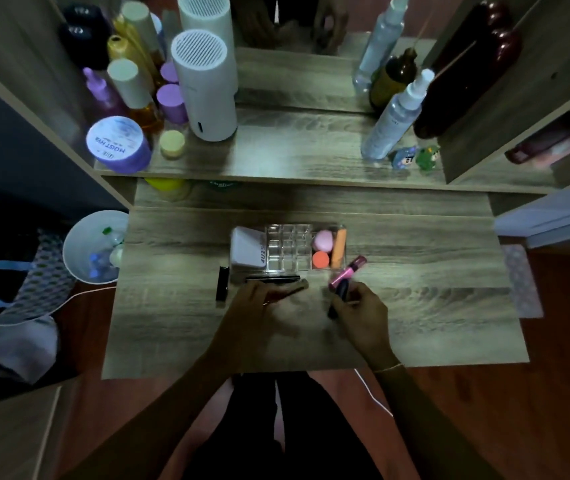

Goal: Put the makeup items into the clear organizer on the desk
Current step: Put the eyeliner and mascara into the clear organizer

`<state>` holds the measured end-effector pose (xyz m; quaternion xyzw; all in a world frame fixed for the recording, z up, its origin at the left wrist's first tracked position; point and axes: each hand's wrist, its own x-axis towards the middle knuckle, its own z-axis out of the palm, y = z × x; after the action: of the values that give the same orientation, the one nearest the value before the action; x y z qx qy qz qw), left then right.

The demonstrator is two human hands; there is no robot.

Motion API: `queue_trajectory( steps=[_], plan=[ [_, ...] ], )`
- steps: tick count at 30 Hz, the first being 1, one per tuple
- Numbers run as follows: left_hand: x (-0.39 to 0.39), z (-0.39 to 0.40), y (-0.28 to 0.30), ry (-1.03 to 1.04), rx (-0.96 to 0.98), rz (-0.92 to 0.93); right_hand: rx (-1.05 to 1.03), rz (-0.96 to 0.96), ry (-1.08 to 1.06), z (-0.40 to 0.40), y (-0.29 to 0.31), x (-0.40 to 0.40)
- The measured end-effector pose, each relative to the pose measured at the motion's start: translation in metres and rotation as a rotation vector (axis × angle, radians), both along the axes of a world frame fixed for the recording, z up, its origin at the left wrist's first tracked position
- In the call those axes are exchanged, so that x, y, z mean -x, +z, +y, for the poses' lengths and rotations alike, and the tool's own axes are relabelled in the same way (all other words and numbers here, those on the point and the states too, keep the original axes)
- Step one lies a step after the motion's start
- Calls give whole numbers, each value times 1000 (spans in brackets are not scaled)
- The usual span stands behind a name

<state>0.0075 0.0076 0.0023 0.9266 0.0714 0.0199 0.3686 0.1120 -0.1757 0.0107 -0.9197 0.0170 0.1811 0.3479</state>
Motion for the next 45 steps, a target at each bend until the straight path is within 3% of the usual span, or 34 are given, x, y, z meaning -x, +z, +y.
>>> queue_trajectory(
  steps=[4, 14, 22, 26, 36, 45],
  plan=[
    [-23, 5, 23, 315, 269, -10, -199, 21, -47, 27, 12, -14],
    [-82, 22, 30, 476, 271, -86, -454, -71, -63, 90, 18, -40],
    [-97, 23, 28, 427, 185, -14, -205, -229, 185, 100, 10, -53],
    [-99, 23, 29, 416, 175, 7, -125, -207, 301, 101, 5, -55],
    [-102, 30, 20, 411, 128, 82, -61, -212, 343, 104, 1, -57],
    [-104, 26, 9, 388, -98, 77, -71, -250, 321, 94, 4, -54]
  ],
)
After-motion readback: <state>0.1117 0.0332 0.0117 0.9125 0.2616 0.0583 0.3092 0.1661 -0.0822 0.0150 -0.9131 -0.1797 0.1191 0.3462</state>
